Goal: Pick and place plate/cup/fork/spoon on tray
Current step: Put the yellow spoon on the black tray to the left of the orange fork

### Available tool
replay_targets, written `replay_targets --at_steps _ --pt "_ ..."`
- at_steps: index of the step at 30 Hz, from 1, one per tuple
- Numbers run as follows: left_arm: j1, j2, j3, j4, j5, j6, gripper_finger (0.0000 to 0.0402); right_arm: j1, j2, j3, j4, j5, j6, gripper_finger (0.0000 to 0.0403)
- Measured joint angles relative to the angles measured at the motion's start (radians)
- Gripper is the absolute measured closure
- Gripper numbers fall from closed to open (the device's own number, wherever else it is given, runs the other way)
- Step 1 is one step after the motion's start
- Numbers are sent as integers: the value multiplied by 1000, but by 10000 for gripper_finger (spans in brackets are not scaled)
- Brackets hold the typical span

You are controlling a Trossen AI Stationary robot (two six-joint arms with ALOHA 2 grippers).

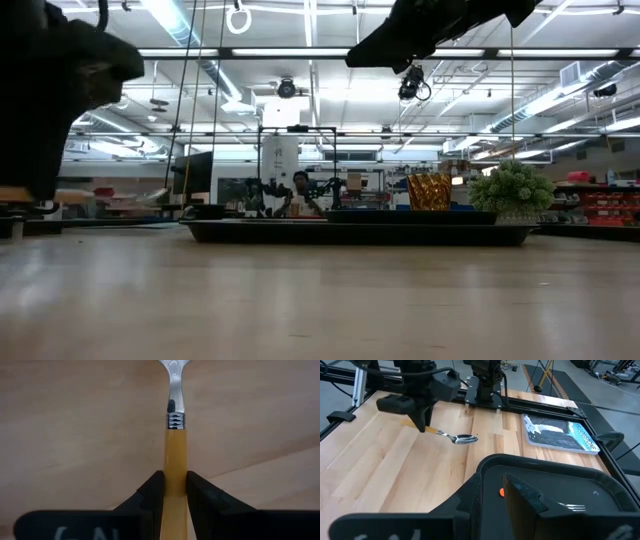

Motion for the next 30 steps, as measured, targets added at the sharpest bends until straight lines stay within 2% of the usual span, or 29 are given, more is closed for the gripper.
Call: replay_targets --at_steps 3,10,15,23,30 --pt "7 -42 0 1 -34 21 322 0 0 0 0 0 0 314" --pt "50 -94 0 0 -184 83 322 0 0 0 1 0 0 314" --pt "143 -95 0 4 -199 190 322 0 0 0 8 0 0 314" --pt "308 -95 0 110 -220 456 322 0 0 0 5 0 12 314" --pt "436 -94 0 140 -240 595 322 0 0 0 3 0 15 314"
